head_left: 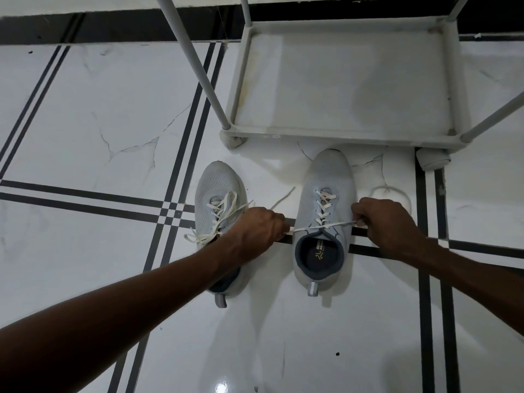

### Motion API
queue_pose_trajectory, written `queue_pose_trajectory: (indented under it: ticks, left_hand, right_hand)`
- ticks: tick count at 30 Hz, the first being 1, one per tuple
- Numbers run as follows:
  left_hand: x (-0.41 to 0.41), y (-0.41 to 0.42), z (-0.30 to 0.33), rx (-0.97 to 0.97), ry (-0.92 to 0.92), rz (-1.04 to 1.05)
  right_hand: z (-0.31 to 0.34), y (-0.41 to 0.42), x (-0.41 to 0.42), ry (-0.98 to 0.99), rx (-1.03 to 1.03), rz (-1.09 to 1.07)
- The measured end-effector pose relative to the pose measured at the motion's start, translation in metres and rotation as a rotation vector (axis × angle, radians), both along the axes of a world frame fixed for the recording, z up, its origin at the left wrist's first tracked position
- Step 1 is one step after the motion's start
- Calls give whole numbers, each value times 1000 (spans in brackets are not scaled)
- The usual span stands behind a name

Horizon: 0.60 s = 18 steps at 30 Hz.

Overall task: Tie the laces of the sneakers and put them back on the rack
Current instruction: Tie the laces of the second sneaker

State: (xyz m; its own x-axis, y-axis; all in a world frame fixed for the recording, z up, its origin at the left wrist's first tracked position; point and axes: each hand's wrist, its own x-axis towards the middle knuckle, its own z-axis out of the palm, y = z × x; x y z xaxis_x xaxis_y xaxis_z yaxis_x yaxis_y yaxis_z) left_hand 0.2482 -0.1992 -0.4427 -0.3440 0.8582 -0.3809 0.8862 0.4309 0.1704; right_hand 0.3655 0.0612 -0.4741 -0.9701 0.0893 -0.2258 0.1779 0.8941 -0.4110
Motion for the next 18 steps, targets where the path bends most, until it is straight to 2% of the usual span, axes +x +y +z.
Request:
queue_pose_trajectory:
  ticks: [3, 6, 8, 14, 18]
  left_hand:
    - [-5, 0, -2, 54, -68, 82]
    - [-11, 2, -2, 226, -99, 158]
    - [-5, 8, 1, 311, -193, 250]
    - [-1, 15, 2, 329, -433, 531]
    - [9, 18, 3, 318, -483, 600]
  right_hand:
    - [5, 0, -3, -48, -18, 10]
    - [14, 2, -6, -106, -7, 27]
    - [18, -3, -6, -87, -8, 19]
    - [23, -14, -9, -74, -167, -40]
    - [26, -21, -5, -71, -253, -95]
